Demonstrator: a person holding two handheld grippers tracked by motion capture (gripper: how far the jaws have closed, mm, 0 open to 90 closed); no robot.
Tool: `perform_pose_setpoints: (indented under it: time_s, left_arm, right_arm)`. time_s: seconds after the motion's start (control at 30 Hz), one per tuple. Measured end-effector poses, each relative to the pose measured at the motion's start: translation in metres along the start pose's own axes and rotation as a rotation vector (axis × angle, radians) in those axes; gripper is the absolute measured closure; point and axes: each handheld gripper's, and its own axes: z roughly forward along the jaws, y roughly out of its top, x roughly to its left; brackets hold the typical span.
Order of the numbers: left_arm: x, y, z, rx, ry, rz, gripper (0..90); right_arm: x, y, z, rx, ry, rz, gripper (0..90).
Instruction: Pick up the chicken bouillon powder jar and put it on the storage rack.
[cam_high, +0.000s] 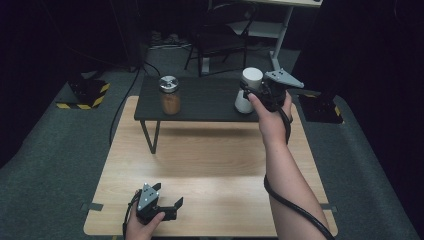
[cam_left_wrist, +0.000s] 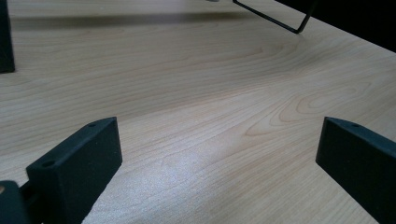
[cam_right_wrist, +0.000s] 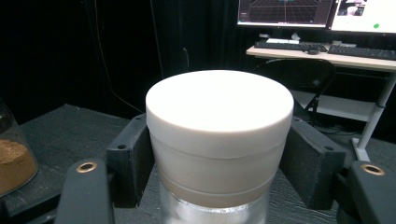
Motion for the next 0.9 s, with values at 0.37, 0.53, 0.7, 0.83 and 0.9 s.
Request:
perform_pose_setpoints:
  time_s: [0.37,0.53,0.7,0.83,0.9]
  left_arm:
    - [0.0,0.0008,0.0002,0.004,0.001,0.002,0.6]
    - [-0.0001,0.0003,0.0002,0.002,0.0,0.003,0.5]
    - [-0.0006,0.0002,0.0002,0.002,0.001,0.004,0.5]
    - [-0.0005,0.0008,0.0004,0.005,0.001,0.002,0.5]
    - [-0.0004,0.0012,0.0003,0.007,0.001,0.003,0.5]
  right_arm:
    - [-0.0027,0.0004,-0.0008,0.001,0.003,0.005,11.3]
    - [0.0008,-0.0024,-0.0008,-0.011,-0.006,0.009,0.0]
    - [0.0021,-0.0024,-0.001,-0.008,0.003,0.002,0.0]
    - [0.0024,-0.0036,-0.0022,-0.01,0.004,0.002,0.0]
    - [0.0012,-0.0049,-0.0032,-0.013,0.008,0.008,0.0]
